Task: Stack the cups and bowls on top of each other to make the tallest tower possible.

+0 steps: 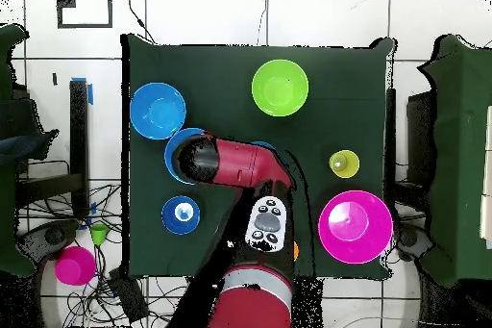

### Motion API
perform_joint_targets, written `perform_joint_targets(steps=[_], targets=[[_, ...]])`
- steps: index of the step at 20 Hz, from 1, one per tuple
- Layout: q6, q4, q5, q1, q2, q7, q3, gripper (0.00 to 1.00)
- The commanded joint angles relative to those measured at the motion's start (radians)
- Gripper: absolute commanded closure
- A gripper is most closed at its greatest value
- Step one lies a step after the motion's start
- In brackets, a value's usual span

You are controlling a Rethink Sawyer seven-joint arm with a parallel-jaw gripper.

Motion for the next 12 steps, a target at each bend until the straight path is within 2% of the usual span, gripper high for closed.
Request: perform_joint_targets(steps=[1, 10, 12], targets=[[0.126, -0.052, -0.084, -0.04, 0.037, -0.083, 0.121, 1.0], [0.101, -0.019, -0.1, -0.078, 0.07, -0.073, 0.148, 1.0], [0.12, -0.02, -0.101, -0.076, 0.076, -0.059, 0.145, 1.0]])
